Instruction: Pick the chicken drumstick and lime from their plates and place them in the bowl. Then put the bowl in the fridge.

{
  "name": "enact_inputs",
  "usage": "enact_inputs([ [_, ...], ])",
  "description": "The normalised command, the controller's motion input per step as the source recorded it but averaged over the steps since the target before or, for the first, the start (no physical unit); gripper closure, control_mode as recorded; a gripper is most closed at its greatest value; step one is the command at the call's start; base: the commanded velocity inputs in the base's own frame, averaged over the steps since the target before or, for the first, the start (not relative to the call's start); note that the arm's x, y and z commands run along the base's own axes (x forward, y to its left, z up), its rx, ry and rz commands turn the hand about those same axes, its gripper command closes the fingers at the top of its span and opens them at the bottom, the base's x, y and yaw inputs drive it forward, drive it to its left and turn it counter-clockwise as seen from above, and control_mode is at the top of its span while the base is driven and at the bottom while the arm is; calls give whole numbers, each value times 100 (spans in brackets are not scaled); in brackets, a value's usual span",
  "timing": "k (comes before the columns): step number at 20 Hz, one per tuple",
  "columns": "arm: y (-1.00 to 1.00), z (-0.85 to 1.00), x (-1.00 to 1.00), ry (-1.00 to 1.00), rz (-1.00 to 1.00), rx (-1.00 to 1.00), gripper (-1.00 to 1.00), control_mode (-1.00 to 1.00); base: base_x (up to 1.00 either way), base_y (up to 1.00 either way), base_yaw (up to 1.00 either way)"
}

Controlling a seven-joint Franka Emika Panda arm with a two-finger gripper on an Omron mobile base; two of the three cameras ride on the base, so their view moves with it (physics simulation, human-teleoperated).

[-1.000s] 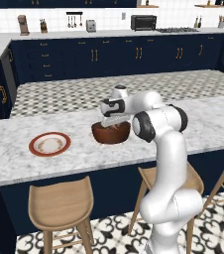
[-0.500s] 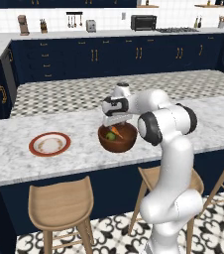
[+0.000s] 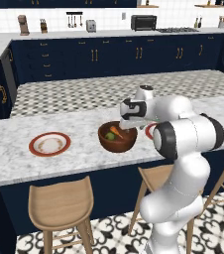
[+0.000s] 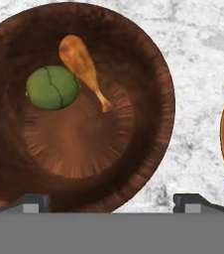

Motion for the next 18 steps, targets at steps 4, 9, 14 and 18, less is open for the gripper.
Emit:
enact_inputs([
  [4,-46,0,13,1,-33,3,-100,-100,0,0,0],
  [9,-1,-26,26,3,-26,10,-100,-100,0,0,0],
  [14,2,-36,47,1,-13,12,-100,-100,0,0,0],
  [18,2,-72,28,7,-8,11,-100,-100,0,0,0],
])
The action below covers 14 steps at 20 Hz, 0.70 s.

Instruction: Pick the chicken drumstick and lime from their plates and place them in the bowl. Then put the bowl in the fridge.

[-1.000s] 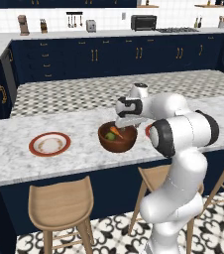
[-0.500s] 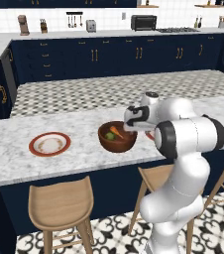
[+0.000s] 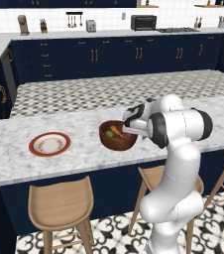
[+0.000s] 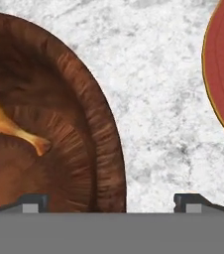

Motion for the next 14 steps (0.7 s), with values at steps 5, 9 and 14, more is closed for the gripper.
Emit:
enact_inputs([
  [5,10,-52,5,1,-4,4,100,-100,0,0,0],
  [9,23,-32,0,0,-2,1,100,-100,0,0,0],
  [14,34,-49,-2,0,0,0,100,-100,0,0,0],
])
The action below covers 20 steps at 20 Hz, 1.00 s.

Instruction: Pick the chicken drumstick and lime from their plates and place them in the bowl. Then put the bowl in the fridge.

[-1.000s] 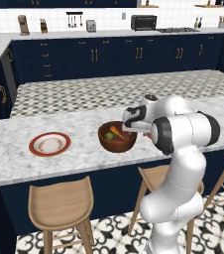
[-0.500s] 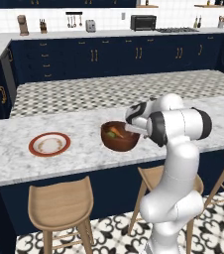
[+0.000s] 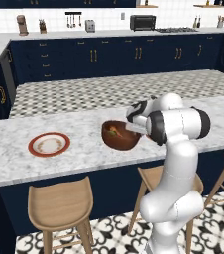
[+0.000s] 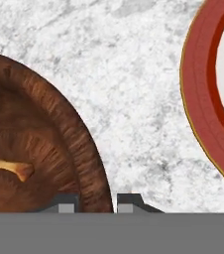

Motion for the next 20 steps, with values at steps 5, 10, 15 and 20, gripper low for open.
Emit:
enact_inputs([
  [5,0,47,-27,-1,-3,3,100,-100,0,0,0],
  [10,0,80,-63,0,-1,1,100,-100,0,0,0],
  [15,-40,36,-93,0,0,2,100,-100,0,0,0],
  [20,-70,20,-100,0,-2,8,100,-100,0,0,0],
])
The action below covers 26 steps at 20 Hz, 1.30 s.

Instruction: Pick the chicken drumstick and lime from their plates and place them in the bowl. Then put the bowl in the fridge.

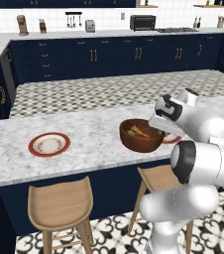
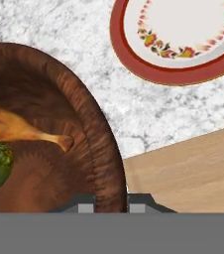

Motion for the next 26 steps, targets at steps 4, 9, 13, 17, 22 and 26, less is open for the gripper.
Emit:
enact_inputs([
  [4,-40,16,-75,0,-5,6,100,-100,0,0,0],
  [9,0,0,0,0,0,0,100,100,-46,-5,-13],
  [13,0,0,0,0,0,0,100,100,-85,-13,-44],
  [17,0,0,0,0,0,0,100,100,-19,-39,-55],
  [22,0,0,0,0,0,0,100,100,9,-83,-55],
  [26,0,0,0,0,0,0,100,100,26,-81,-54],
])
